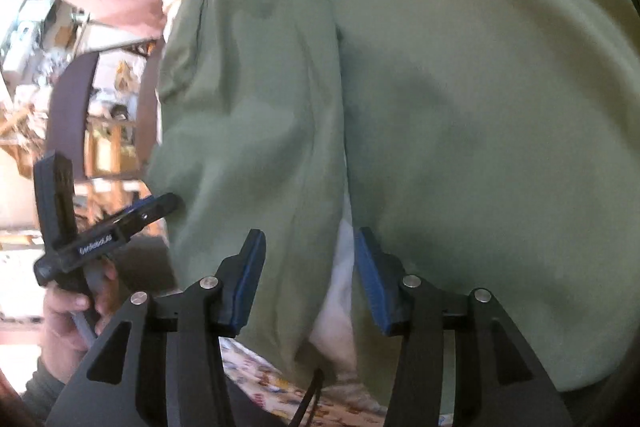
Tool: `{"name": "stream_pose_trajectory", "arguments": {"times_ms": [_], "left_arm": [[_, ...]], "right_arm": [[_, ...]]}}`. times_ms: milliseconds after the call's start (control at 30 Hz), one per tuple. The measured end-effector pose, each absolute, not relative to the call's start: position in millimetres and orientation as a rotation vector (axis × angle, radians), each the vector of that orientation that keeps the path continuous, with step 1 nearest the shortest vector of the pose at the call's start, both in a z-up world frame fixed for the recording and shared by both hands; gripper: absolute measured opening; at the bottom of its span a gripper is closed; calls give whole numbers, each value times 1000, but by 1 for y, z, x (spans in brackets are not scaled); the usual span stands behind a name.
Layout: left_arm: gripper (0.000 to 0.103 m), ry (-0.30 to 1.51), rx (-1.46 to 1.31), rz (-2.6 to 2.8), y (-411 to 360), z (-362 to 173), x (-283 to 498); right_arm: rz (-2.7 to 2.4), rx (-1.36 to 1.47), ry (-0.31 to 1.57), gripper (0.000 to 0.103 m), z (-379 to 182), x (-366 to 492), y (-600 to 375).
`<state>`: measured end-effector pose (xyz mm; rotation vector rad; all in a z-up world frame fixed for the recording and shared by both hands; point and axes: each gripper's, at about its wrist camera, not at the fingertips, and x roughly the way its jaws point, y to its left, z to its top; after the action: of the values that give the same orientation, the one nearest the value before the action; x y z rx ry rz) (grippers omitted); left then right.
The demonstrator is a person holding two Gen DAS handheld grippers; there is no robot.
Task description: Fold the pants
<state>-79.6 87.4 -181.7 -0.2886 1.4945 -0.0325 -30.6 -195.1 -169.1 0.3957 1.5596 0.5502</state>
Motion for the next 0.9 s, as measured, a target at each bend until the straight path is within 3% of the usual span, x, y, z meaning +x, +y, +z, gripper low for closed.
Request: {"name": "stream_pose_trajectory", "arguments": {"times_ms": [33,67,100,133,200,533,900], "left_arm": [[19,1540,-313,-44,86,-190,-81],[11,1555,-320,-51,83,-192,-83],[9,1550,-310,-61,81,-191,-83],[3,1535,-290,-81,78,-187,-82],[1,1500,-288,-81,78,-174,-81],[0,1256,-389,-118,102,-56,-96],[1,1167,-460,-38,138,-47,10]], "right_arm": [[555,384,1562,49,-171,-32,-191],[568,380,1560,48,-169,-33,-189],[596,383,1561,38,-169,-33,-184],[621,384,1560,20,-167,-32,-180],[626,325,1522,2,-158,-34,-177],[734,387,1314,1,-72,-30,-193],[685,440,1231,1,-58,72,-177]]}}
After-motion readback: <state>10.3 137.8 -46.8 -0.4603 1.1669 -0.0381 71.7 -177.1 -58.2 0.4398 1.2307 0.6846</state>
